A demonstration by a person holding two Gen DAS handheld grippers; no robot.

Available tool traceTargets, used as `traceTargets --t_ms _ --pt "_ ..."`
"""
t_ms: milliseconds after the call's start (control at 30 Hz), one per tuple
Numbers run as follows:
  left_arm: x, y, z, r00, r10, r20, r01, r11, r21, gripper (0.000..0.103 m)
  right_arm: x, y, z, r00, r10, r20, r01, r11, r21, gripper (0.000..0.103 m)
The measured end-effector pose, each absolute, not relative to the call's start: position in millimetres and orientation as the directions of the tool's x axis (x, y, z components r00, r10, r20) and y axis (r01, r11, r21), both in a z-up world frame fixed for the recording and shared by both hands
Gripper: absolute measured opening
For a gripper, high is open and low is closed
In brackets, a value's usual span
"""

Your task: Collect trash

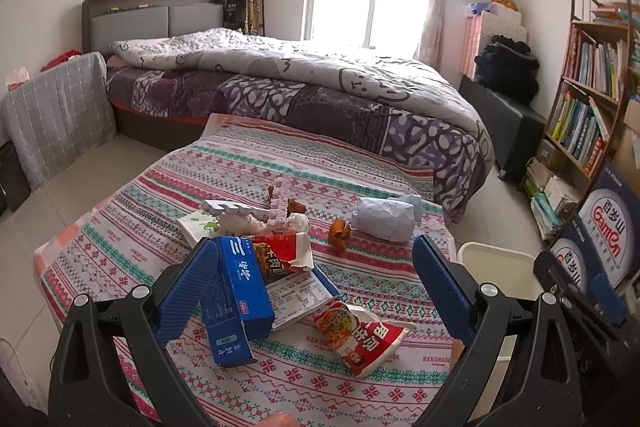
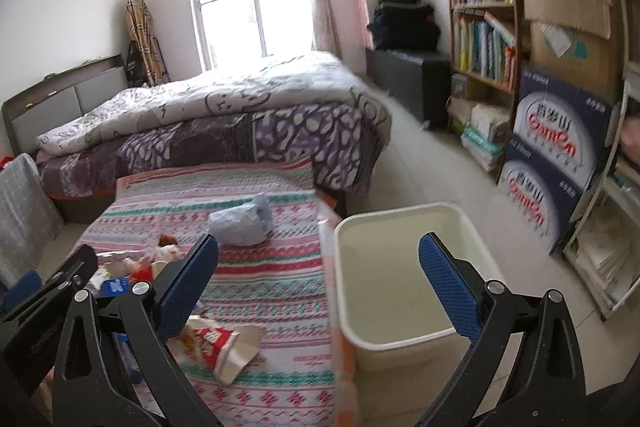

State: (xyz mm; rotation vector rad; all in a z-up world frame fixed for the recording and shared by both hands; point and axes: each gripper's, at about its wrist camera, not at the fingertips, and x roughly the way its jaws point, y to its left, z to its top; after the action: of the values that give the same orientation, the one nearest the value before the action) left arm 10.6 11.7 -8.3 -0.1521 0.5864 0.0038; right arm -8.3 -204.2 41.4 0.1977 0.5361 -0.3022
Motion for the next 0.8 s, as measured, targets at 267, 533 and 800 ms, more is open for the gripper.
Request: traceTargets --t_ms 267,533,800 --pt "52.0 53.5 3.1 0.747 -0.111 -0.656 -0.054 0.973 -0.226 0.096 40.0 -182.0 -9.7 0.733 -0.139 -0.666 0.277 0.955 0.105 0.096" --pt "115.4 98.0 -59.7 0.453 -0.292 -0.843 -0.136 0.911 -0.389 0.096 84.8 -134.6 -52.8 0.599 0.033 -0.8 0.046 0.996 0.076 0.096" --pt "132.0 114.5 -126.8 0.243 -0.302 -0.922 -0.247 0.9 -0.359 0.096 94.9 -97.6 -96.2 0.468 0.169 -0.867 -0.347 0.938 -0.005 0.096"
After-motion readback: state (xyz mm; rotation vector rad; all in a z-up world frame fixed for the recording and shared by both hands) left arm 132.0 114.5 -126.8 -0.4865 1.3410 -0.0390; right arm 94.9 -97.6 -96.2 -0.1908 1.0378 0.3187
